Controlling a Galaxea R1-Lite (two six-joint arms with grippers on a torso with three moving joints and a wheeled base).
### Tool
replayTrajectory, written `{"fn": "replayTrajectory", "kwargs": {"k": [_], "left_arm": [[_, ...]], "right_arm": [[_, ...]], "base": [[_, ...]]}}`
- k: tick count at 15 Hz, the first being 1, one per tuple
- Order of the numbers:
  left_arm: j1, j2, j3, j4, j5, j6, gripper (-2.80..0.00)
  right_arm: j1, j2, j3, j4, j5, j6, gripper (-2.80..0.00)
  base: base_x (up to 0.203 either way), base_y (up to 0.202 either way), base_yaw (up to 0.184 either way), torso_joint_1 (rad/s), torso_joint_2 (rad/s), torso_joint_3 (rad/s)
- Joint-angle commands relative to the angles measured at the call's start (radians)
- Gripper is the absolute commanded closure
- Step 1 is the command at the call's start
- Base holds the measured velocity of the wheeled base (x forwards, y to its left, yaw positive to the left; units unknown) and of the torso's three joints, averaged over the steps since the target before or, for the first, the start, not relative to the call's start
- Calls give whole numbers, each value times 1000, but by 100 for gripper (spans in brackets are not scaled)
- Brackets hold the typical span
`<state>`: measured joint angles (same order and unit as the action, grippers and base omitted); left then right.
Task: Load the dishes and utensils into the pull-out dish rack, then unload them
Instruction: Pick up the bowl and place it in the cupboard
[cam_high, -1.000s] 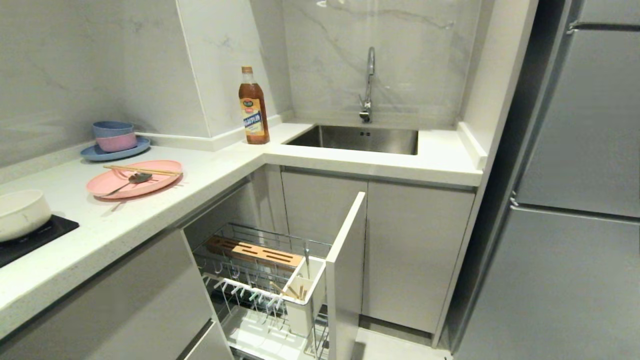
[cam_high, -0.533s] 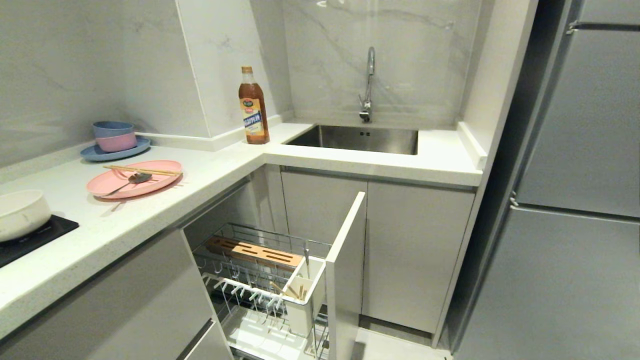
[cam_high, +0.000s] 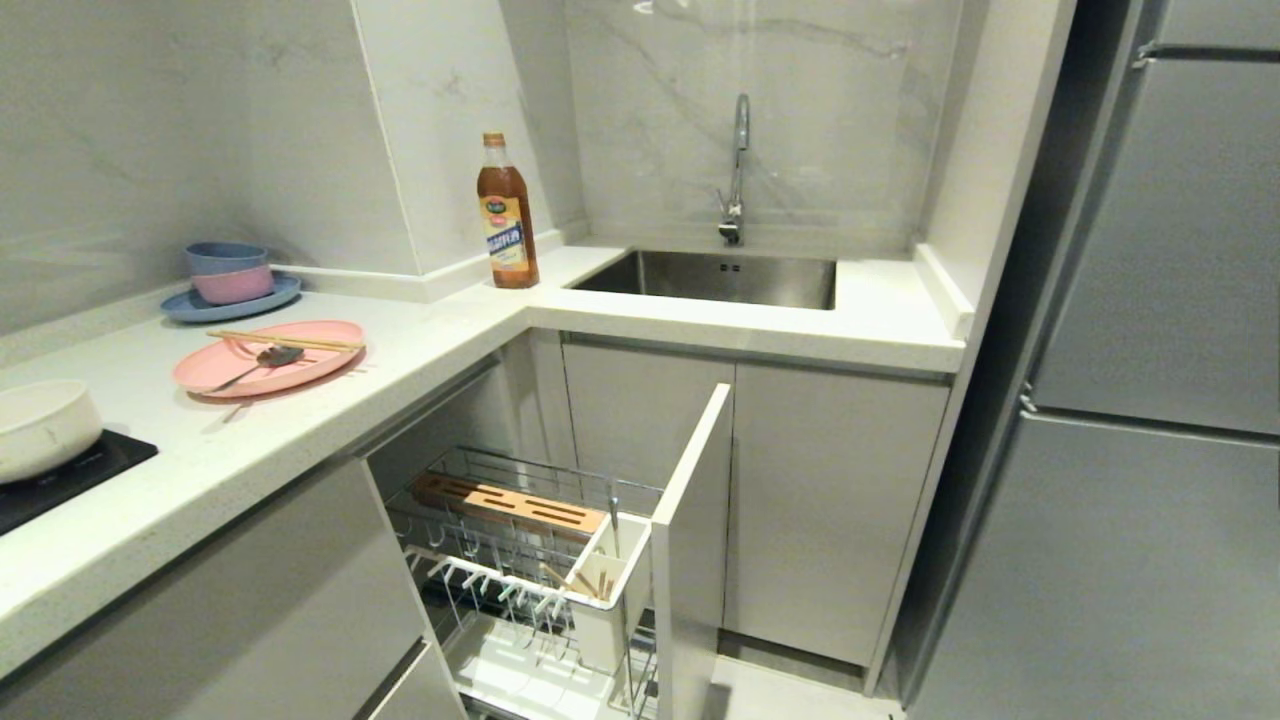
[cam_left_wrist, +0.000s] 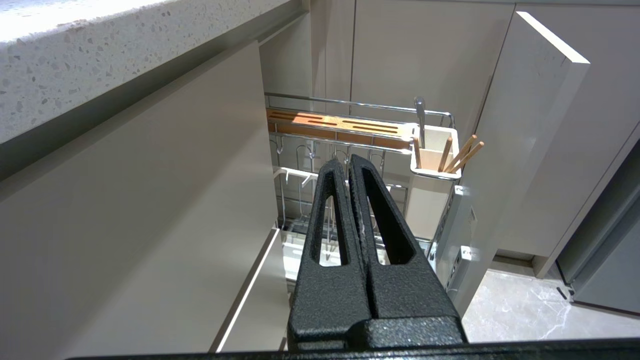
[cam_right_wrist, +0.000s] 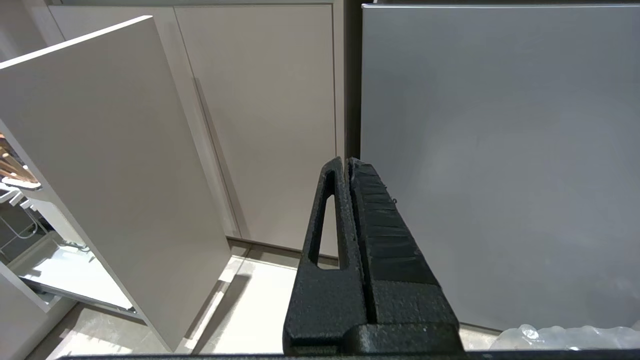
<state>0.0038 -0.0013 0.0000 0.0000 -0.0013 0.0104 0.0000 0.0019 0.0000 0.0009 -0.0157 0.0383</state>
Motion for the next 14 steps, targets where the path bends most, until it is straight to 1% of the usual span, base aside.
{"fn": "replayTrajectory", "kwargs": {"k": [1,12,14], "left_arm": [[1,0,2,0,0,0,0],[1,0,2,0,0,3,0],[0,0,2,0,1,0,0]], "right_arm": [[0,0,2,0,0,0,0],[1,0,3,0,0,0,0],[0,0,3,1,0,0,0]], "base": [[0,0,0,0,0,0],[0,0,0,0,0,0],[0,0,0,1,1,-74]]}}
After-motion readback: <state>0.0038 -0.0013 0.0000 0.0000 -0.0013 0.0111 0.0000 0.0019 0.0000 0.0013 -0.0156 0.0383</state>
